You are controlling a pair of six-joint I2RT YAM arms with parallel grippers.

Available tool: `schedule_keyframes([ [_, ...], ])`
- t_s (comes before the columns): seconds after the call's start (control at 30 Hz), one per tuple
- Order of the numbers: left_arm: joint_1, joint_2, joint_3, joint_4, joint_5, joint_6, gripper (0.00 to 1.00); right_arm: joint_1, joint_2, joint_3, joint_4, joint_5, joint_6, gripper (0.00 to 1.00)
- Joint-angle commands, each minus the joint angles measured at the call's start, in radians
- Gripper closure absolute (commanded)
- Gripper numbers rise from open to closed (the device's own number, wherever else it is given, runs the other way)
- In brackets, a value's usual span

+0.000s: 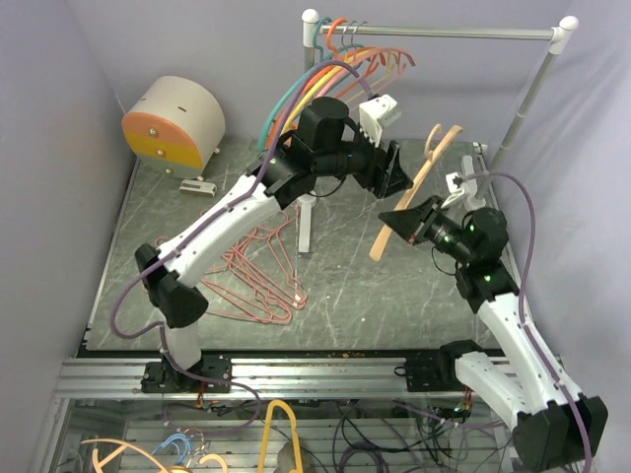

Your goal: Organize the hangers

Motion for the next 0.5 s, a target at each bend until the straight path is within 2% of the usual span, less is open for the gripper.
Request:
schedule_keyframes([
  [0.0, -0.057, -0.099, 0.125, -0.241, -0.29, 0.424, 0.23, 0.004, 0.095, 0.166, -0.179, -0.065, -0.064, 1.0],
  [0.13, -0.049, -0.169, 0.212, -0.305, -0.446, 0.544, 0.22, 0.004, 0.185, 0.344, -0.242, -0.101, -0.102, 1.0],
  [0.2, -0.05, -0.201, 0.258, -0.316, -0.572, 0.607, 0.22, 0.004, 0.241, 0.45, -0.253, -0.133, -0.106, 1.0],
  [0.3, -0.029, -0.258, 0.278, -0.243, -0.861, 0.663, 0.21, 0.004, 0.343, 0.58, -0.246, -0.205, -0.08, 1.0],
  [0.37, 0.088, -0.307, 0.28, -0.19, -0.933, 0.639, 0.21, 0.004, 0.407, 0.656, -0.237, -0.241, -0.057, 1.0],
  [0.47, 0.189, -0.379, 0.23, -0.121, -1.084, 0.638, 0.19, 0.004, 0.498, 0.753, -0.203, -0.268, -0.005, 1.0],
])
